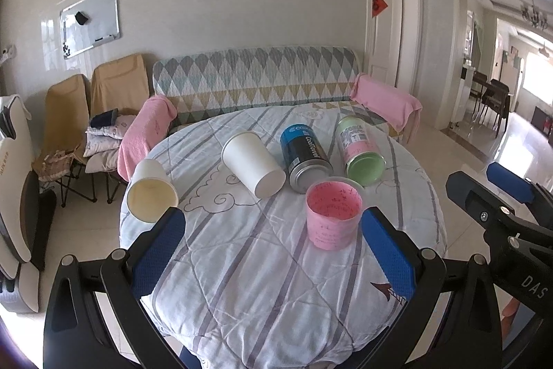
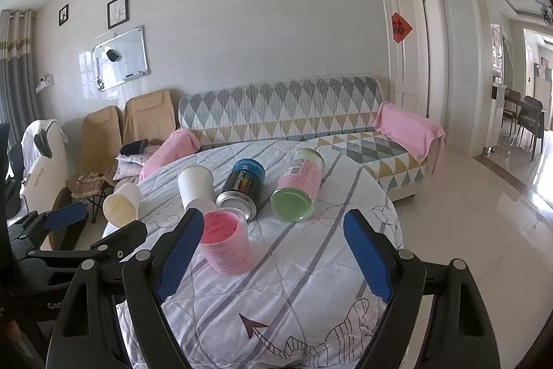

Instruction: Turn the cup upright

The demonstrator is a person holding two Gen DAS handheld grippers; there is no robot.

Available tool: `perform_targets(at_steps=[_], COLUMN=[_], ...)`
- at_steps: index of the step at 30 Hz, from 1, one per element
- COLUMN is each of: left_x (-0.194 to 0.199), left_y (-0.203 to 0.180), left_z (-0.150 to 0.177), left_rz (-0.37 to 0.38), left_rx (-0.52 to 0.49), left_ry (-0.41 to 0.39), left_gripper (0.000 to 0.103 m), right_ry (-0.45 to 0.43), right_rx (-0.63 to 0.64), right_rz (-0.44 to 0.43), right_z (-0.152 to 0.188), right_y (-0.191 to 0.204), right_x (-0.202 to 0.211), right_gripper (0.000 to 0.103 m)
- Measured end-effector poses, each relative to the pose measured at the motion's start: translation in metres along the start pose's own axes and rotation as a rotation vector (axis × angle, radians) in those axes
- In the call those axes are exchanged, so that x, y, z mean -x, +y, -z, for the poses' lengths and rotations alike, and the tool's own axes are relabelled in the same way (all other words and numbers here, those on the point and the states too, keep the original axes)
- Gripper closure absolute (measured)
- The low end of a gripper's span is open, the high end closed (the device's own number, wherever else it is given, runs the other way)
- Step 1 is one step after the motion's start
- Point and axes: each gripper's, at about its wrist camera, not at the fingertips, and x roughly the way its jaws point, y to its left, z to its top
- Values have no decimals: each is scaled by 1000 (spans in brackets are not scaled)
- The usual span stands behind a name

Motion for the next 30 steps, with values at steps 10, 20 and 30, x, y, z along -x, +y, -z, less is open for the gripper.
perform_targets(at_steps=[10, 20, 30], left_x=[-3, -3, -3], left_y=[1, 3, 5], left_z=[-1, 0, 0], left_rz=[-11, -20, -24], left_rx=[-9, -14, -15], left_ry=[-12, -15, -16], left_gripper=[0, 0, 0], right_ry=[3, 13, 36], right_rx=[-6, -7, -9], right_rz=[-8, -14, -6], right_z=[2, 3, 6], right_y=[-1, -1, -2], right_x=[-3, -8, -15], right_gripper=[19, 19, 19])
